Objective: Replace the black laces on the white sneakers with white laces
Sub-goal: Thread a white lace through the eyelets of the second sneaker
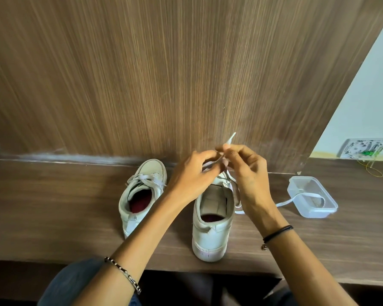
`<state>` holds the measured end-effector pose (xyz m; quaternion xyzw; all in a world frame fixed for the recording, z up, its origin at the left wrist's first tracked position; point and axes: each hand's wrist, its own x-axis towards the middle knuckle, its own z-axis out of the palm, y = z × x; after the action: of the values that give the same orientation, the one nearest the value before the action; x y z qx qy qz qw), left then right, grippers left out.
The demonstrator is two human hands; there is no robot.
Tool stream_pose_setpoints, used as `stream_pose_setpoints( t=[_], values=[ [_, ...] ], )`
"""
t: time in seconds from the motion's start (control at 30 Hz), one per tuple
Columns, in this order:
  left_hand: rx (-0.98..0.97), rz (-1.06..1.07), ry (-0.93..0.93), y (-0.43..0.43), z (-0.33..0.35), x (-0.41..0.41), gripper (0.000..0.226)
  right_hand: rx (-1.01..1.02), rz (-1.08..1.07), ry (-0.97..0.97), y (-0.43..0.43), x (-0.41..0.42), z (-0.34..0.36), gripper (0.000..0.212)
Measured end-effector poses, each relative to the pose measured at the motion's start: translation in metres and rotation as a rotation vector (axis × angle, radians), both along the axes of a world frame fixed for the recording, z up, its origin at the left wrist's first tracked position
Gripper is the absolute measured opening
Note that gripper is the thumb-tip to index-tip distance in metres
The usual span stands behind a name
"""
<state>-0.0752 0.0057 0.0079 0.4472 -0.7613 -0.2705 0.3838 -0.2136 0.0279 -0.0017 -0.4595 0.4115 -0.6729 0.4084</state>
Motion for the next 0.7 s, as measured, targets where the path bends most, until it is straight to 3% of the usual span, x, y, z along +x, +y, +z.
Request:
stream_pose_setpoints(
  t=[0.1, 0.17, 0.27, 0.3, 0.37, 0.47, 0.53, 0.6, 0.7],
  values=[
    [-0.070, 0.081, -0.127, -0.007, -0.002, 0.007, 0.035, -0.065, -0.112, -0.221, -0.006, -0.007, 0.001, 0.010],
    [-0.006, 0.096, -0.069, -0.007, -0.002, 0.013, 0.036, -0.101, -0.202, -0.230, -0.009, -0.015, 0.000, 0.012],
    [0.129, 0.113, 0.005, 0.000, -0.004, 0.014, 0.022, -0.063, -0.376, 0.185, -0.007, -0.027, -0.002, 0.018],
    [0.171, 0.113, -0.036, 0.004, -0.003, 0.012, 0.028, -0.043, -0.417, 0.342, -0.006, -0.028, -0.004, 0.020],
    [0.250, 0.102, -0.203, 0.008, -0.006, 0.007, 0.053, -0.021, -0.518, 0.615, -0.004, -0.029, -0.007, 0.023],
    [0.263, 0.154, -0.485, 0.011, -0.012, 0.000, 0.056, -0.120, -0.916, 1.002, -0.007, -0.034, -0.006, 0.024],
    [0.269, 0.204, -0.561, 0.010, -0.016, -0.002, 0.050, -0.204, -1.121, 1.057, -0.008, -0.042, -0.001, 0.024],
    [0.267, 0.260, -0.547, 0.008, -0.020, 0.000, 0.026, -0.219, -1.149, 1.050, -0.007, -0.049, 0.000, 0.024],
    [0.227, 0.302, -0.509, 0.004, -0.025, 0.003, 0.024, -0.110, -0.846, 1.033, -0.009, -0.050, -0.008, 0.024]
  ],
)
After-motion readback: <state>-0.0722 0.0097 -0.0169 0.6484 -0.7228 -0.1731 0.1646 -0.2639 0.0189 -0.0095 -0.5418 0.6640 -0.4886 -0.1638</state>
